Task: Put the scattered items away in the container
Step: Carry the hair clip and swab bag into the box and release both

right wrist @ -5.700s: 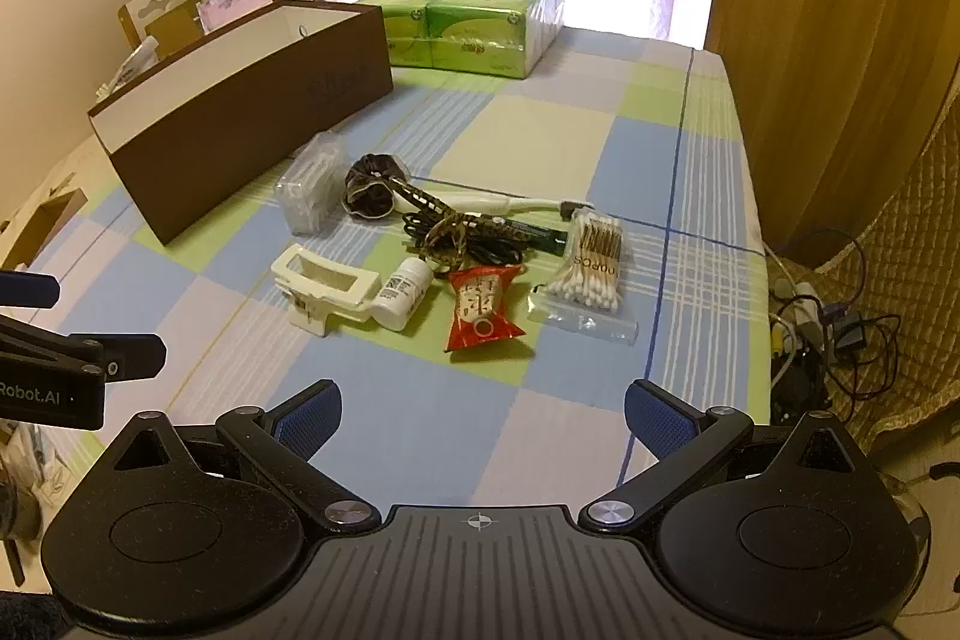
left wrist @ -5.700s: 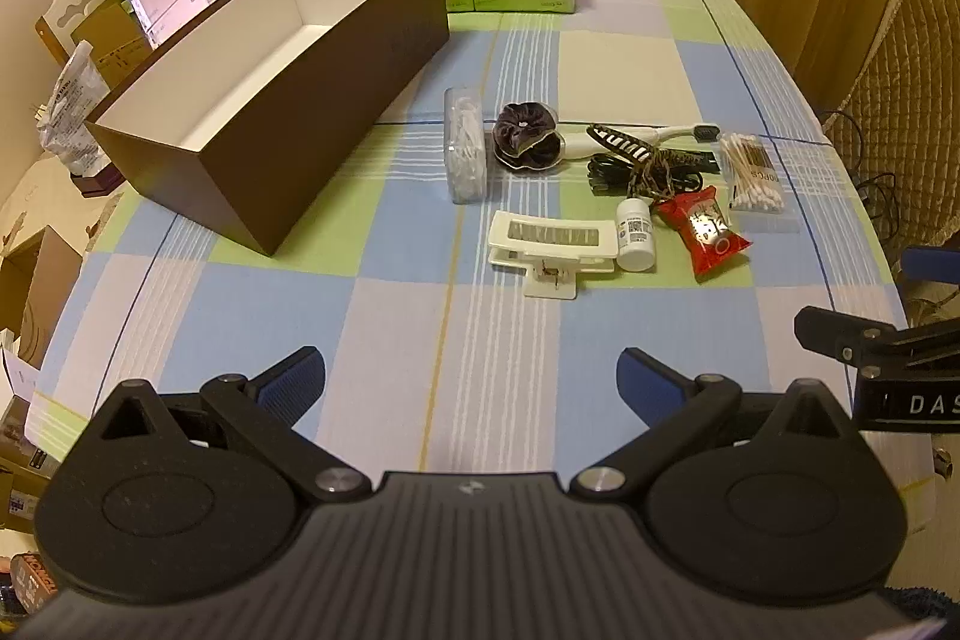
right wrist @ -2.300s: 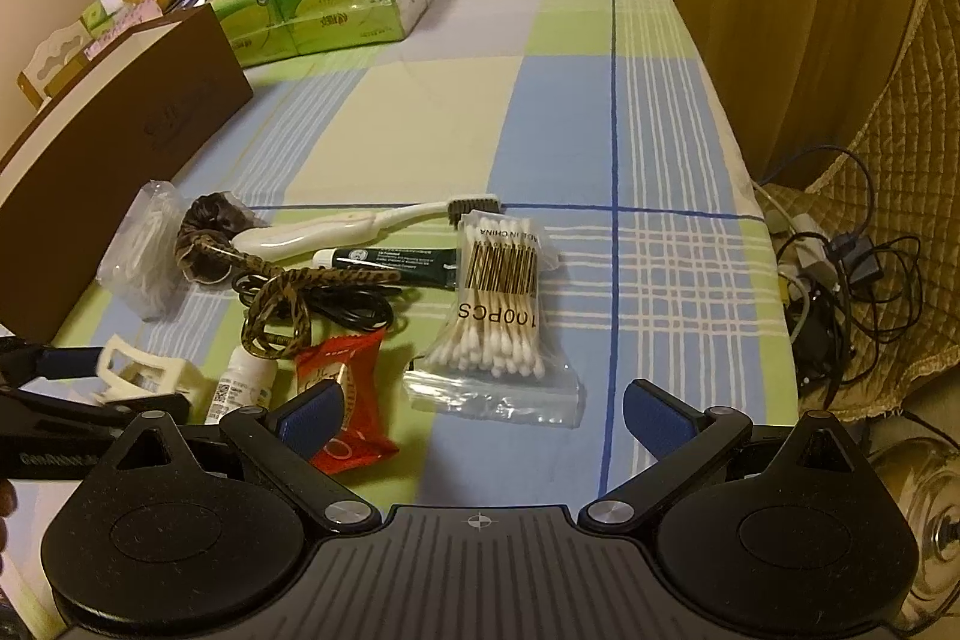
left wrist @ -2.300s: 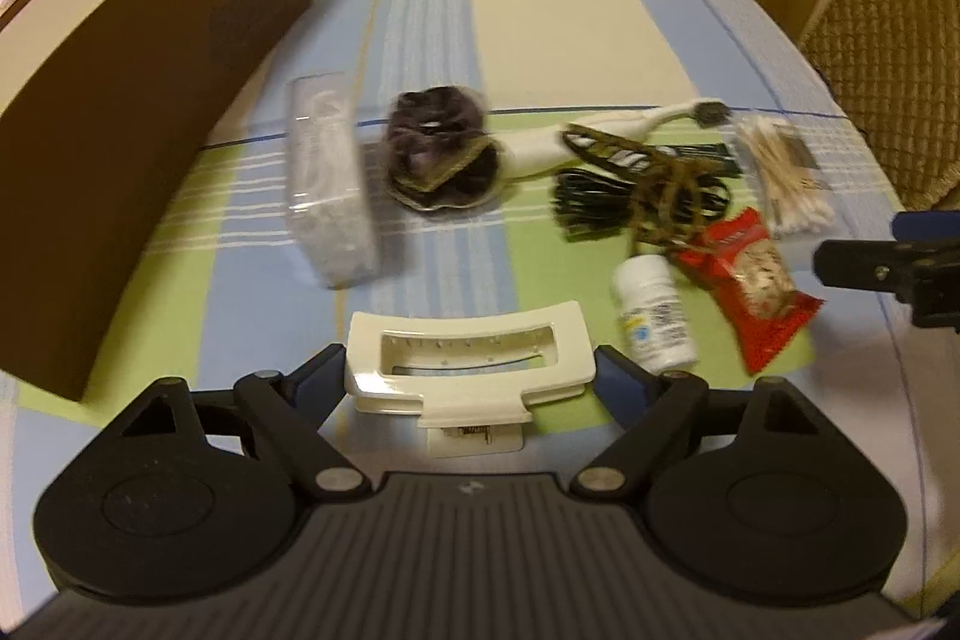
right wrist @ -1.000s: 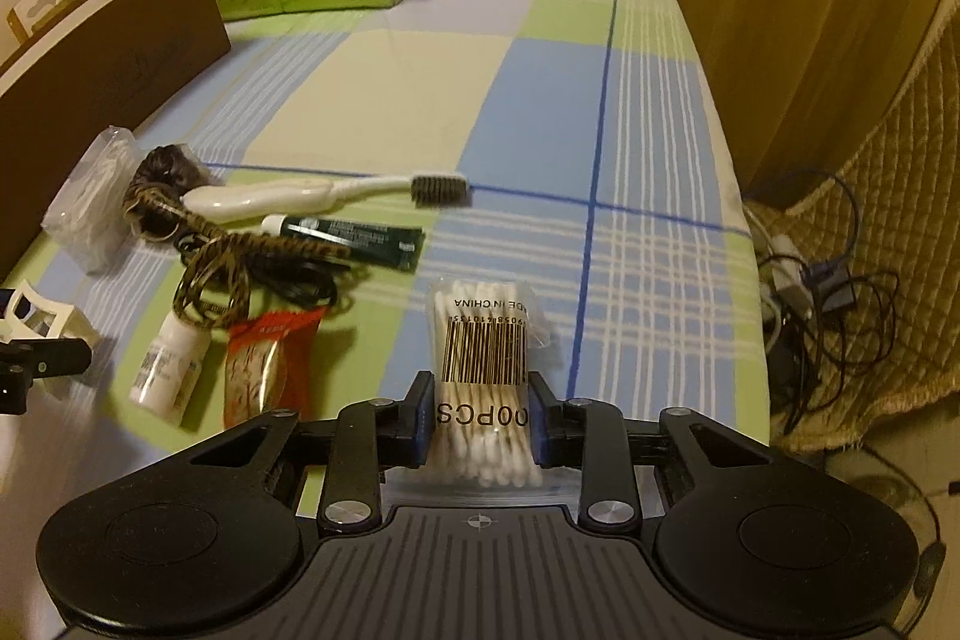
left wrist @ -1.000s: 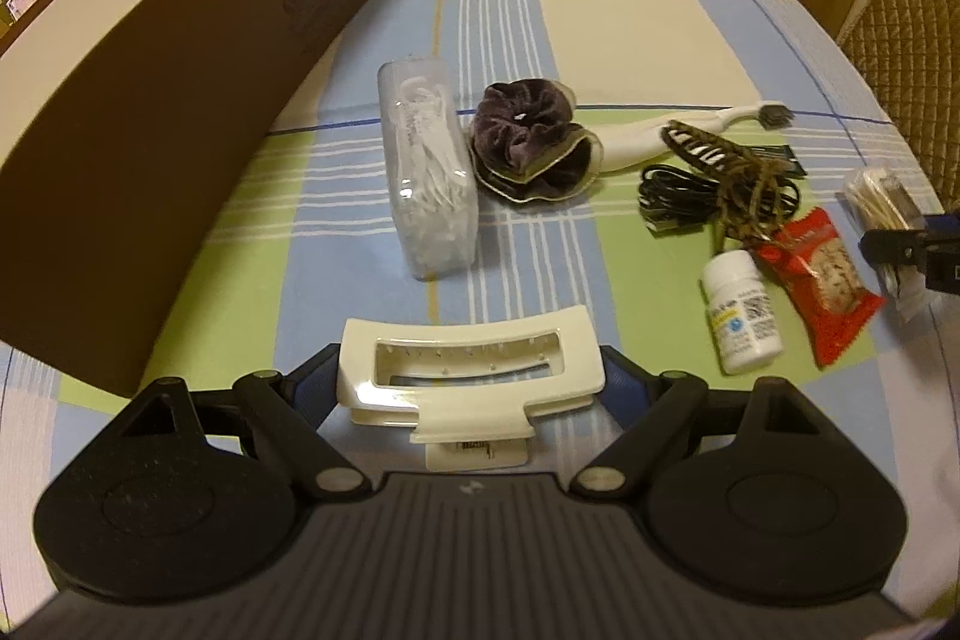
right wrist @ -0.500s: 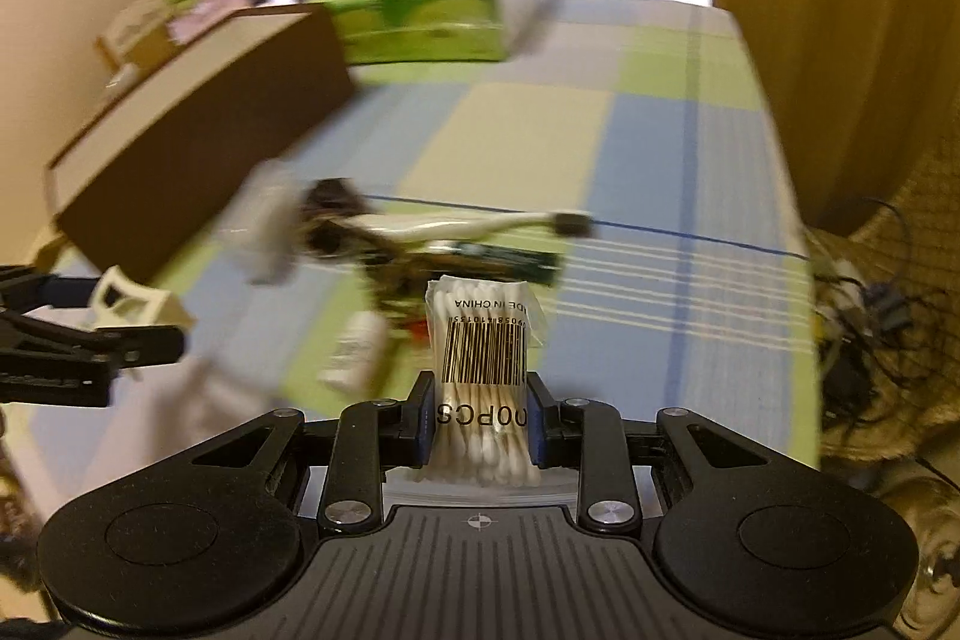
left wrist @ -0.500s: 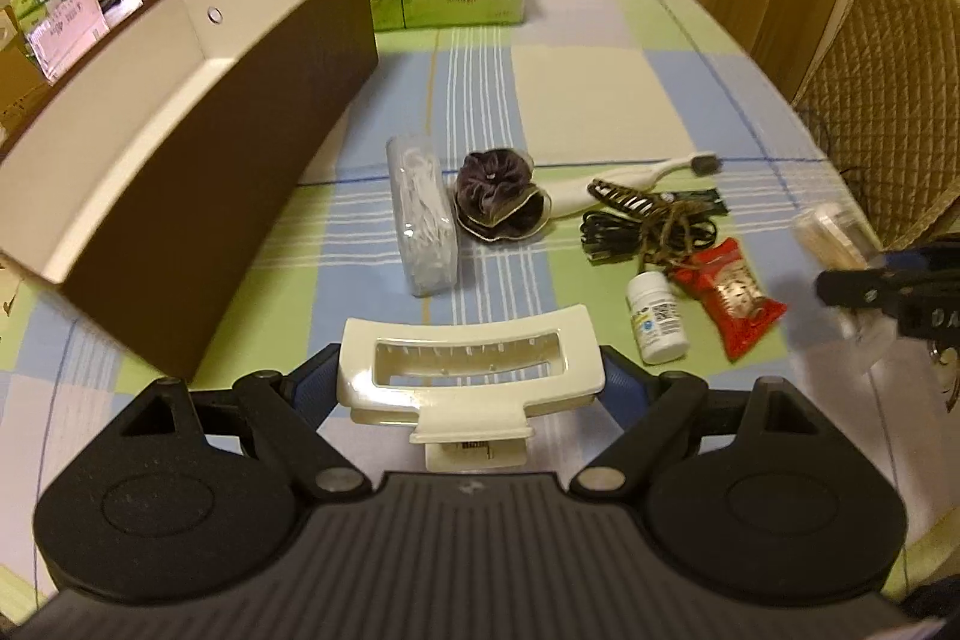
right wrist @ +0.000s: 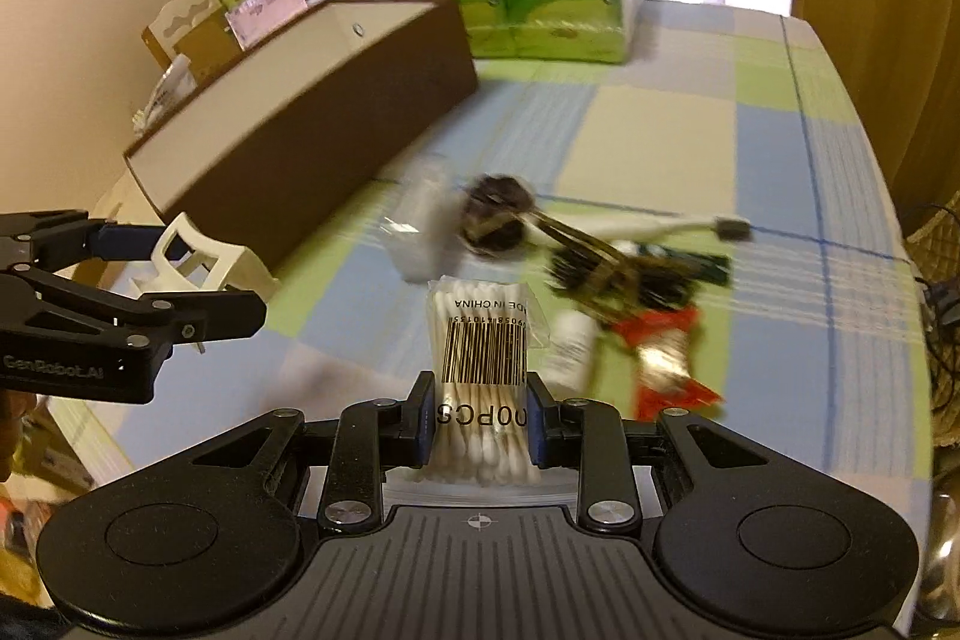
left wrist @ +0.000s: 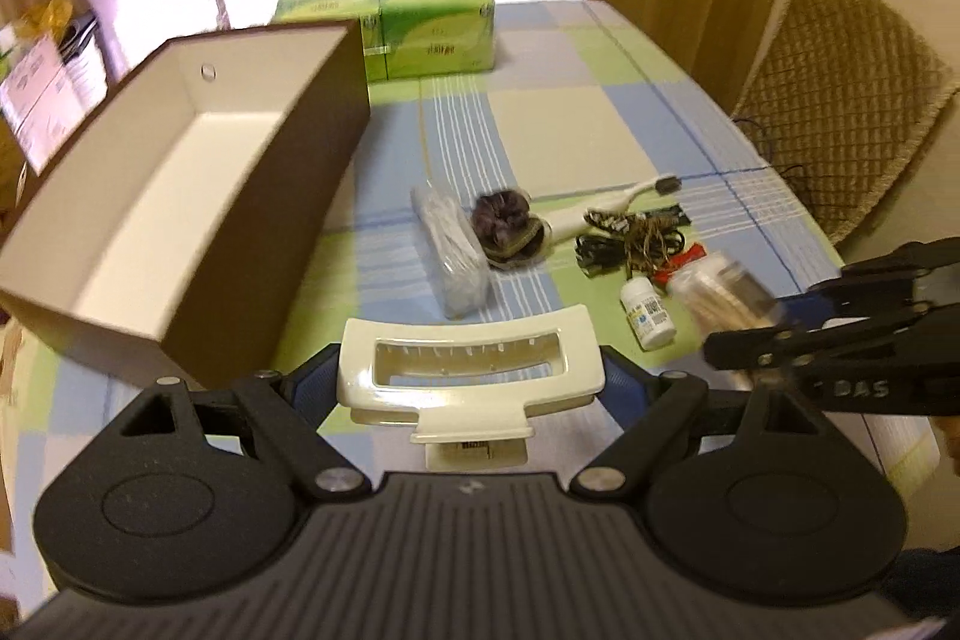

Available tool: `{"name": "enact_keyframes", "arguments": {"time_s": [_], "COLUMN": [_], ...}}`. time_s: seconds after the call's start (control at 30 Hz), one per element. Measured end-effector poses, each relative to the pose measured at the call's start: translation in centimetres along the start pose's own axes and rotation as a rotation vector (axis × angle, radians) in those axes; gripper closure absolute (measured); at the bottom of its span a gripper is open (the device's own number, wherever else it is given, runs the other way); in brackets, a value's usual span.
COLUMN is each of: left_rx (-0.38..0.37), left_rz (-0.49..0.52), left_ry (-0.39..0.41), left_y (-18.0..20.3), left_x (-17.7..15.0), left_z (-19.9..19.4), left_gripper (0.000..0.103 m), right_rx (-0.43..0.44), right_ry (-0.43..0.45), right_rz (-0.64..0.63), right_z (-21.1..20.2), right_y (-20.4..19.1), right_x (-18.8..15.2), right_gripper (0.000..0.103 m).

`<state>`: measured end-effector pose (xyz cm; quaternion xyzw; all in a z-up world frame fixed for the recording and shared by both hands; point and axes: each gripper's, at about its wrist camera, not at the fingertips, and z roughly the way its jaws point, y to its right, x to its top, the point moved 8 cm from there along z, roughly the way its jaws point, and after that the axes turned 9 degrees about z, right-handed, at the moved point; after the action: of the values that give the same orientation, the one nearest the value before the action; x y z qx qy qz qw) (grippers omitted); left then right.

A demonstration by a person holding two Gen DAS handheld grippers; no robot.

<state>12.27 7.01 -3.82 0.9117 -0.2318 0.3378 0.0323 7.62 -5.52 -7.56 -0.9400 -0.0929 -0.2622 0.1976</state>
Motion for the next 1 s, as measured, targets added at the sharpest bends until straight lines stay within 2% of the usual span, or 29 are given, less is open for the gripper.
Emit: {"name": "enact_keyframes", "arguments": {"time_s": [0.13, 0.3, 0.47, 0.6, 0.67, 0.8, 1.0], "left_rx": [-0.017, -0.002, 0.044, 0.044, 0.024, -0.051, -0.168], "left_rz": [0.031, 0.052, 0.084, 0.122, 0.160, 0.275, 0.457], "left_ry": [0.035, 0.071, 0.070, 0.052, 0.051, -0.002, -0.071], "left_y": [-3.3, -9.0, -15.1, -19.4, -21.2, -24.2, -25.6], "left_x": [0.8, 1.7, 2.5, 3.3, 3.7, 3.8, 2.3], "left_z": [-1.5, -2.8, -2.6, -1.4, -0.5, 2.1, 5.4], "left_gripper": [0.018, 0.018, 0.018, 0.018, 0.018, 0.018, 0.018], "right_rx": [0.011, 0.045, 0.080, 0.076, 0.075, 0.042, 0.031], "right_ry": [0.023, 0.063, 0.124, 0.143, 0.134, 0.110, 0.028], "right_rz": [0.006, 0.002, -0.013, -0.040, -0.042, -0.077, -0.159], "right_z": [0.9, 2.6, 4.5, 6.8, 8.2, 11.5, 15.9], "right_y": [-3.8, -9.0, -14.5, -18.4, -19.9, -22.1, -23.3], "right_x": [1.4, 3.9, 7.4, 9.6, 10.5, 11.6, 11.5], "right_gripper": [0.071, 0.071, 0.071, 0.071, 0.071, 0.071, 0.071]}}
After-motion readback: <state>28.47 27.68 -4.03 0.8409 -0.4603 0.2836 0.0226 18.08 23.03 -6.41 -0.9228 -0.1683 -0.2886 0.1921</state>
